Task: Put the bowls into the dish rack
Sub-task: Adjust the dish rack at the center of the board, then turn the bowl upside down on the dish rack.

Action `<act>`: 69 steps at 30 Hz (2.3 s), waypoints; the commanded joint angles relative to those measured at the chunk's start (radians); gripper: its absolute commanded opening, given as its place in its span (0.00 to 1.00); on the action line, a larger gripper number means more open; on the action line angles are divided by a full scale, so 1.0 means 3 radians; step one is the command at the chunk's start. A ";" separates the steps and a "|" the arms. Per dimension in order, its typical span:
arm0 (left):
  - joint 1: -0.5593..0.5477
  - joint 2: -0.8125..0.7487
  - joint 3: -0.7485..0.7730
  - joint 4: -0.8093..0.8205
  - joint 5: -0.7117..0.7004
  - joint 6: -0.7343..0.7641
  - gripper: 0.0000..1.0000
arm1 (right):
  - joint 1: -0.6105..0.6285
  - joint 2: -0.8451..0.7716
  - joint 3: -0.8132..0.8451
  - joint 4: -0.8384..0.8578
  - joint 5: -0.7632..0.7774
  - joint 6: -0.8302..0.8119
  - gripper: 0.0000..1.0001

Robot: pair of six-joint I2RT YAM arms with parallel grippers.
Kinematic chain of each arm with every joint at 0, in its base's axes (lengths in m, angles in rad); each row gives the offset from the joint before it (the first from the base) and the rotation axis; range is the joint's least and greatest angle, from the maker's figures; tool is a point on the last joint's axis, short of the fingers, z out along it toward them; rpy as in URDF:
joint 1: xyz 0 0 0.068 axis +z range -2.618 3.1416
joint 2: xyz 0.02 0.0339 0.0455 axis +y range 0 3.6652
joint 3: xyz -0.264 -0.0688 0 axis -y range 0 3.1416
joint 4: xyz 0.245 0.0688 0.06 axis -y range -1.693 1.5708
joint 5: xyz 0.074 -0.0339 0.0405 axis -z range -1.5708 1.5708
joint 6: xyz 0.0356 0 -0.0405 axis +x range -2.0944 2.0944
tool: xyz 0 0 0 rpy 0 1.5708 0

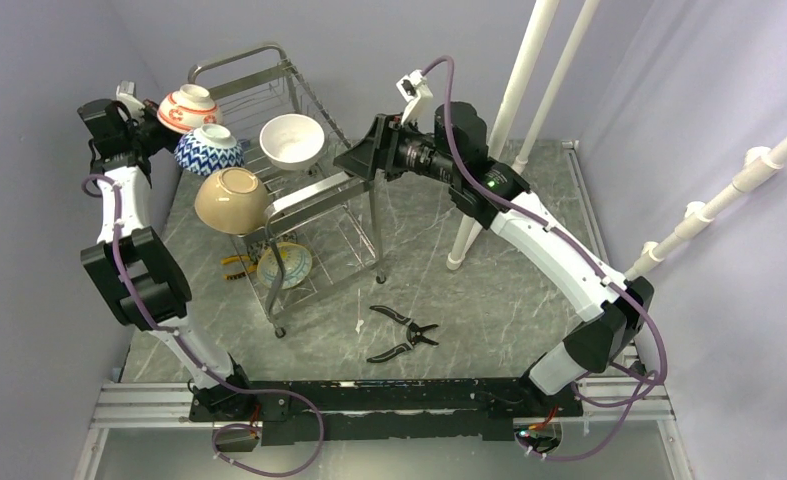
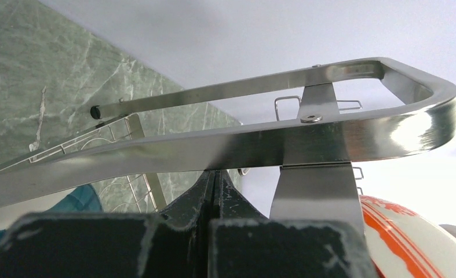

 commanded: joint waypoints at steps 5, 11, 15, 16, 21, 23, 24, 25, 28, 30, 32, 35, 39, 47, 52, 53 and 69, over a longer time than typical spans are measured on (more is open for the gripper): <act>-0.0049 0.0177 0.0474 -0.0073 0.0108 0.0300 0.03 | 0.0202 0.0120 0.0373 -0.0822 0.0013 -0.0725 0.70; 0.0008 -0.0184 -0.0084 -0.0271 -0.0132 0.0599 0.03 | 0.0204 0.0326 0.1024 -0.0917 0.0288 -0.1301 0.71; 0.0054 -0.0371 -0.0204 -0.0840 -0.0468 0.1066 0.03 | 0.0205 0.0458 0.1310 -0.0907 0.0315 -0.1535 0.69; 0.0062 -0.0415 -0.0250 -0.0926 -0.0533 0.1138 0.03 | 0.0208 0.0494 0.1371 -0.0906 0.0315 -0.1578 0.68; 0.0074 -0.0631 -0.0514 -0.1311 -0.0798 0.1427 0.03 | 0.0216 0.0792 0.1823 -0.0964 0.0209 -0.1694 0.62; 0.0087 -0.0780 -0.0670 -0.1422 -0.0972 0.1505 0.04 | 0.0251 0.0975 0.2099 -0.1075 0.0153 -0.1750 0.56; 0.0093 -0.0859 -0.0756 -0.1464 -0.1069 0.1546 0.05 | 0.0283 0.1040 0.2183 -0.1112 0.0136 -0.1777 0.55; 0.0100 -0.0939 -0.0828 -0.1502 -0.1146 0.1583 0.07 | 0.0324 0.1103 0.2264 -0.1151 0.0148 -0.1819 0.54; 0.0115 -0.1220 -0.1015 -0.1607 -0.1299 0.1676 0.14 | 0.0479 0.1291 0.2490 -0.1265 0.0287 -0.1994 0.54; 0.0116 -0.1405 -0.1151 -0.1623 -0.1326 0.1711 0.21 | 0.0562 0.1407 0.2624 -0.1332 0.0360 -0.2118 0.53; 0.0118 -0.1601 -0.1344 -0.1592 -0.1289 0.1727 0.33 | 0.0620 0.1498 0.2715 -0.1342 0.0428 -0.2196 0.53; 0.0113 -0.1860 -0.1589 -0.1565 -0.1242 0.1760 0.49 | 0.0677 0.1602 0.2819 -0.1387 0.0509 -0.2298 0.53; 0.0119 -0.2112 -0.1795 -0.1687 -0.1258 0.1868 0.63 | 0.0697 0.1681 0.2857 -0.1392 0.0498 -0.2375 0.53; 0.0112 -0.2270 -0.1999 -0.1794 -0.1236 0.1948 0.67 | 0.0698 0.1917 0.3034 -0.1463 0.0319 -0.2514 0.48; 0.0115 -0.2273 -0.2018 -0.1840 -0.1258 0.1981 0.67 | 0.0699 0.1961 0.3032 -0.1482 0.0178 -0.2608 0.45; 0.0111 -0.2280 -0.2022 -0.1844 -0.1267 0.1985 0.67 | 0.0698 0.1967 0.3032 -0.1490 0.0176 -0.2619 0.43; 0.0115 -0.2430 -0.2100 -0.1901 -0.1349 0.2045 0.66 | 0.0697 0.1638 0.2752 -0.1059 0.0223 -0.2491 0.00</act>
